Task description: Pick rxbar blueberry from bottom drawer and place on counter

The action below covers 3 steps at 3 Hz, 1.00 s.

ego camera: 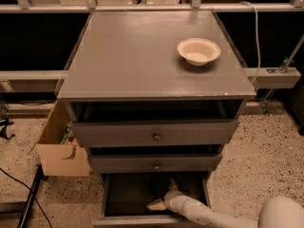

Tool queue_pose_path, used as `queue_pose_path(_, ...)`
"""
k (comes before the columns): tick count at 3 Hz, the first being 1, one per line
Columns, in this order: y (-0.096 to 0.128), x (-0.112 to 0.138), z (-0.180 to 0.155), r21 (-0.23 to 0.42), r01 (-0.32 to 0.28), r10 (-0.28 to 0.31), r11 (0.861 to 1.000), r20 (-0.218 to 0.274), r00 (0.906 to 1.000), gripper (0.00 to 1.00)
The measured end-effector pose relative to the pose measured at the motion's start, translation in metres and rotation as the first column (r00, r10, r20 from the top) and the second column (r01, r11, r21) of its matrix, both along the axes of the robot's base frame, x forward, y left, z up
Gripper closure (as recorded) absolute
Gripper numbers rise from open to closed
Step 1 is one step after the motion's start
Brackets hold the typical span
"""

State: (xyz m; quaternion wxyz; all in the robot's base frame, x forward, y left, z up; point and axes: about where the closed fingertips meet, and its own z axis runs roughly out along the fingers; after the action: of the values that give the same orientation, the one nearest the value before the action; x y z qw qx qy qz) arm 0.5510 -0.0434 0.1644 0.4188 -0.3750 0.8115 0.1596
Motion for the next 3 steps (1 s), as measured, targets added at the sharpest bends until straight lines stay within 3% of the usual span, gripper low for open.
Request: queue_pose_path(3, 0.000, 0.013, -0.020, -0.028, 0.050, -0.050, 0.998, 0.003, 0.9988, 0.00)
